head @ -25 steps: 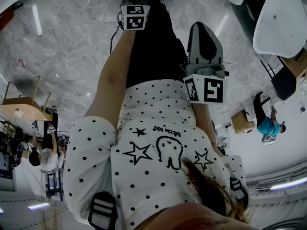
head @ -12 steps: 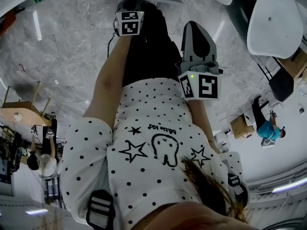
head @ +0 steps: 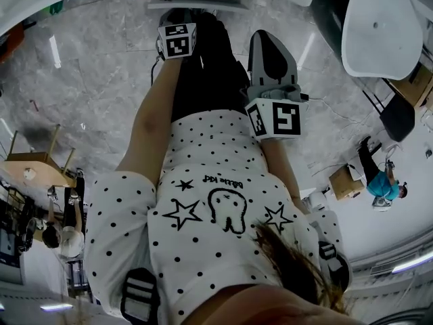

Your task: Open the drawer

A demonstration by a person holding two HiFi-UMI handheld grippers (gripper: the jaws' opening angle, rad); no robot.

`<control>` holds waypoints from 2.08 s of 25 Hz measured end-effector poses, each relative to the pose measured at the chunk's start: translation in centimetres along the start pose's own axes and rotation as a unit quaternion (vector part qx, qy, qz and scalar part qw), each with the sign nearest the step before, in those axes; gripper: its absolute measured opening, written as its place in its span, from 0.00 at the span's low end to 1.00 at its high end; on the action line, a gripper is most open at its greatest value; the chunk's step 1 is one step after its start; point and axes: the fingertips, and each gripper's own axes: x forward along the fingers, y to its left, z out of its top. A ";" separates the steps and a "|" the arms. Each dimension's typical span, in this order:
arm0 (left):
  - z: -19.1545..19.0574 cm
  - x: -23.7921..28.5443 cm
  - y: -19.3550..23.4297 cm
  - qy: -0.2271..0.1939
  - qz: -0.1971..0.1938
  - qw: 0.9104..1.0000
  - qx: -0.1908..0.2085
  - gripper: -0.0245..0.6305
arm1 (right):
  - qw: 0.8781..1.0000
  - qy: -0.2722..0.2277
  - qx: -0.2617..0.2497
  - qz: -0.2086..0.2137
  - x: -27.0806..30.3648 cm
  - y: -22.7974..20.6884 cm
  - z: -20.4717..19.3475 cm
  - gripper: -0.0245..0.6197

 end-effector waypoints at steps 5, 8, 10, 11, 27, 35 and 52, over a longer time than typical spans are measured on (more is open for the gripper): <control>0.4 -1.1 -0.2 -0.004 0.002 1.000 -0.009 0.04 | 1.000 -0.006 0.003 -0.002 0.0 -0.3 0.5 0.06; 0.4 -1.3 -0.2 0.005 0.008 1.000 -0.013 0.04 | 1.000 -0.012 0.004 -0.003 -0.2 -0.5 0.7 0.06; 0.5 -1.5 -0.2 0.006 0.011 1.000 -0.016 0.04 | 1.000 -0.015 0.005 -0.005 -0.3 -0.6 0.9 0.06; 0.6 -1.6 -0.1 0.006 0.012 1.000 -0.017 0.04 | 1.000 -0.016 0.005 -0.006 -0.3 -0.6 0.9 0.06; 1.8 -4.1 -0.7 0.011 0.028 0.999 -0.034 0.04 | 1.000 -0.017 0.001 0.022 -1.0 0.2 1.8 0.06; 4.0 -5.3 -1.4 -0.021 0.020 0.999 -0.015 0.04 | 0.999 -0.021 -0.001 0.034 -0.9 0.6 2.1 0.06; 11.1 -12.0 -4.2 -0.127 -0.021 0.991 0.027 0.04 | 0.999 -0.038 -0.019 0.031 -1.9 -0.2 3.4 0.06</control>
